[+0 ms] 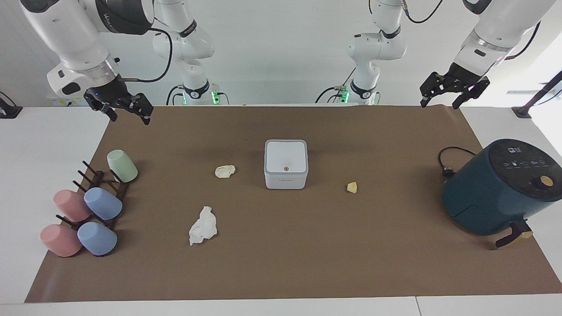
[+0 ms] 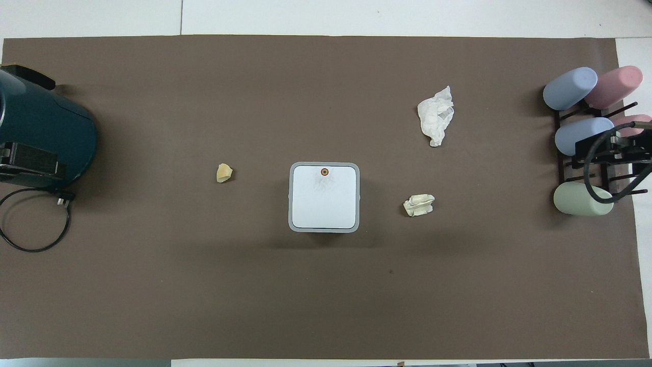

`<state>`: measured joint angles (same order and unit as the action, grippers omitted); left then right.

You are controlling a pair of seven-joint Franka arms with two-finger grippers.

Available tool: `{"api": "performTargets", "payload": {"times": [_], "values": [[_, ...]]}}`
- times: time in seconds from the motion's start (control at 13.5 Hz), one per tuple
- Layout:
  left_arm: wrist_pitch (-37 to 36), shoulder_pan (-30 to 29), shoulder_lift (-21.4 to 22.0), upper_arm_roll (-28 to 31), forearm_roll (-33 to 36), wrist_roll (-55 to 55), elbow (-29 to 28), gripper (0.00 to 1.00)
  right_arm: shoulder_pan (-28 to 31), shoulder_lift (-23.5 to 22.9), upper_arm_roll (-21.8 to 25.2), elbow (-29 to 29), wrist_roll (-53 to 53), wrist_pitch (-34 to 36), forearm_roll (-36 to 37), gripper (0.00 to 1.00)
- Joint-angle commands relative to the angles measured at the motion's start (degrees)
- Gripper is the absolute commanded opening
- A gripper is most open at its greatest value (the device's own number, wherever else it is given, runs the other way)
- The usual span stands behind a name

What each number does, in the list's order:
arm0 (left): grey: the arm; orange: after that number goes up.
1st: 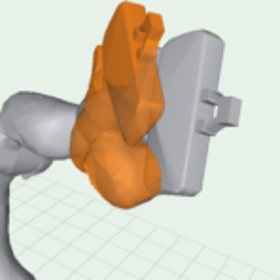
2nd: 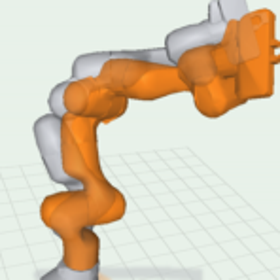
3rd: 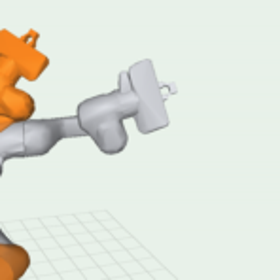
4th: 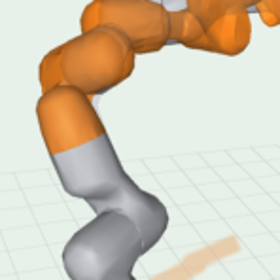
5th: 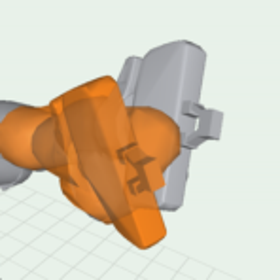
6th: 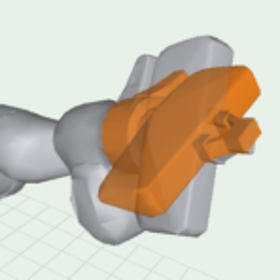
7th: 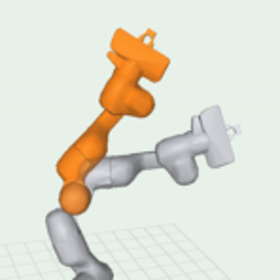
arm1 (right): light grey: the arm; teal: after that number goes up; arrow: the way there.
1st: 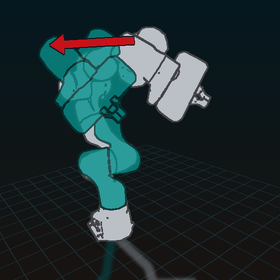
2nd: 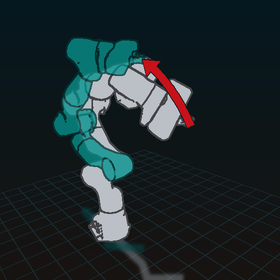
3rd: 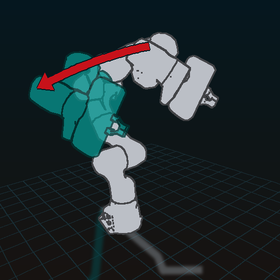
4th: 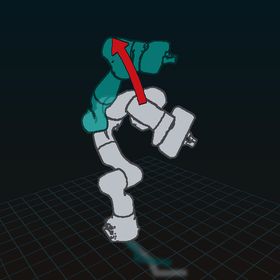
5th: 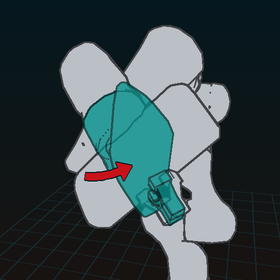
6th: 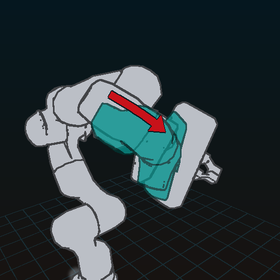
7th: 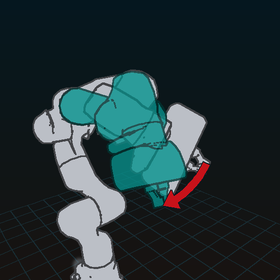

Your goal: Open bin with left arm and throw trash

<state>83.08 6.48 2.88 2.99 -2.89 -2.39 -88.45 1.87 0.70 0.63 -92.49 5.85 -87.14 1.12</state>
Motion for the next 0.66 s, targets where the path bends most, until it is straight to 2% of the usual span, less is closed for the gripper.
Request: {"api": "performTargets", "payload": {"times": [0.0, 0.44, 0.59], "values": [[1.38, -0.23, 2.04, -0.26, 1.14, -0.87, -2.86, 1.00, 0.42, 0.35, -0.11, 0.03, -1.46, 0.04, -0.95, 1.00], [1.73, -0.23, 3.36, 0.00, 1.14, -0.34, -3.14, 1.00, 0.33, 0.53, -0.11, -0.49, -1.11, -0.31, -1.21, 1.00], [2.78, -0.32, 3.45, 0.00, 1.05, -0.08, -3.49, 0.98, -0.71, 1.32, -0.28, -2.94, -0.58, -3.46, -4.62, 1.00]]}}
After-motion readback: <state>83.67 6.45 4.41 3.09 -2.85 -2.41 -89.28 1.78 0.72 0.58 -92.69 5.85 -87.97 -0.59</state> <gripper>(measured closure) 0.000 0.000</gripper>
